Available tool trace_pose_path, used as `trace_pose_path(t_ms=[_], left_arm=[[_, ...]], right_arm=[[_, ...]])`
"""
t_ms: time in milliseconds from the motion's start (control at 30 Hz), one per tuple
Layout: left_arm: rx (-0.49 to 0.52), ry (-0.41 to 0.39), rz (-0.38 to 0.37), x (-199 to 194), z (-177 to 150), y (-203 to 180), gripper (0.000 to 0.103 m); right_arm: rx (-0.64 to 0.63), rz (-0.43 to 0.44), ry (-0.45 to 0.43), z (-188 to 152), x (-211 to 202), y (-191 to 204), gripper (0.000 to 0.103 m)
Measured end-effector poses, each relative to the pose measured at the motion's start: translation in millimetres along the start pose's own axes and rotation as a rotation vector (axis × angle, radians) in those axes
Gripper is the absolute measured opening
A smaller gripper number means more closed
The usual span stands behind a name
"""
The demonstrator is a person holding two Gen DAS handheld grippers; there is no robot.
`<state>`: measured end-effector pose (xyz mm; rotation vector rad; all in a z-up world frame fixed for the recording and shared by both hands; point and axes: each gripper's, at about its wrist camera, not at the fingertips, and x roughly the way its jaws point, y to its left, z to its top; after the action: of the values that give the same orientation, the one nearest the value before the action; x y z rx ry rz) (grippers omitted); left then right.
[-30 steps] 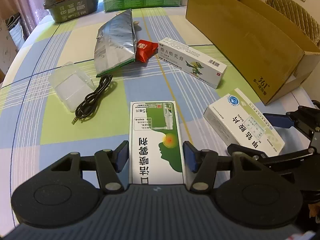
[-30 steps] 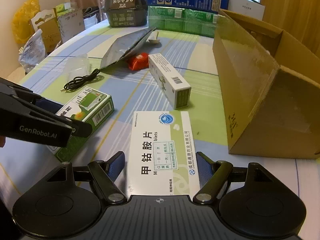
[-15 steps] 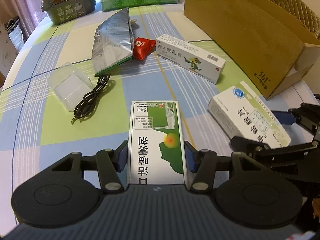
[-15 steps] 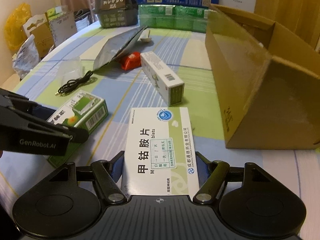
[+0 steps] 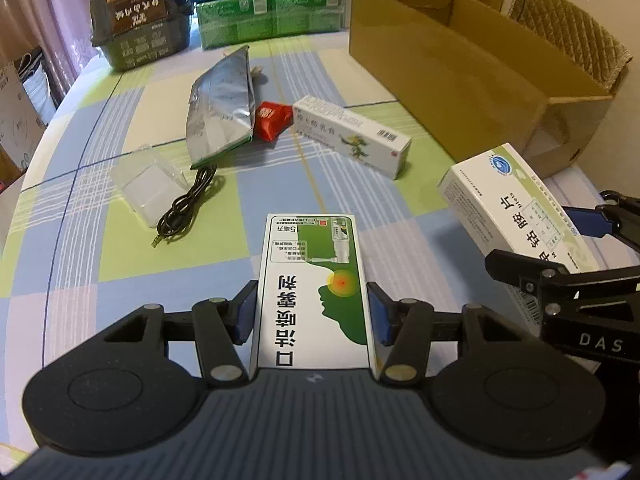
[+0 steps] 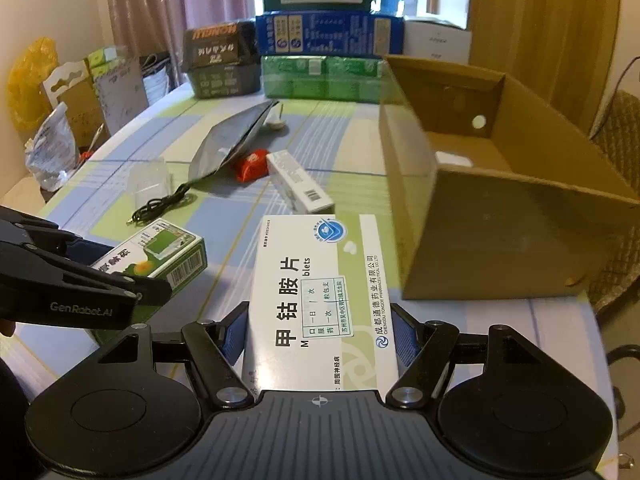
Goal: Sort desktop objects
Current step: 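Carry both boxes to the cardboard box while the left gripper releases the green box inside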
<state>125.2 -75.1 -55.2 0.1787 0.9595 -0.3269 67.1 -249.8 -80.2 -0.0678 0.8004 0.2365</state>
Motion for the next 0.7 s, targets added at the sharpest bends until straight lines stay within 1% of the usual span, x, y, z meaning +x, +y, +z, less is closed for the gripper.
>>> trace_pose_path(t_ms=[133,333,567,700], left_arm=[[0.002,-0.030,-0.007,-16.6,3.9,-6.4,0.050],[0.008,-0.092,-0.021,-43.6,17.8,-18.8,0.050],[0.037,-0.165,-0.058,-71.1,43.5,-42.9,0.050],[0.056,-0.192,-0.082,-79.5,56.9,-60.9,0.050]], right_arm=[[0.006,-0.007,-0.025,1.0,-18.5,-1.5,0.068],[0.013,-0.016,-0.086,11.4,-49.0,-6.2,0.068],[0.042,-0.044,-0.156,30.2,-82.3,-25.8,0.068],[0.060,-0.070,-0.175,36.6,-93.0,-40.8,0.068]])
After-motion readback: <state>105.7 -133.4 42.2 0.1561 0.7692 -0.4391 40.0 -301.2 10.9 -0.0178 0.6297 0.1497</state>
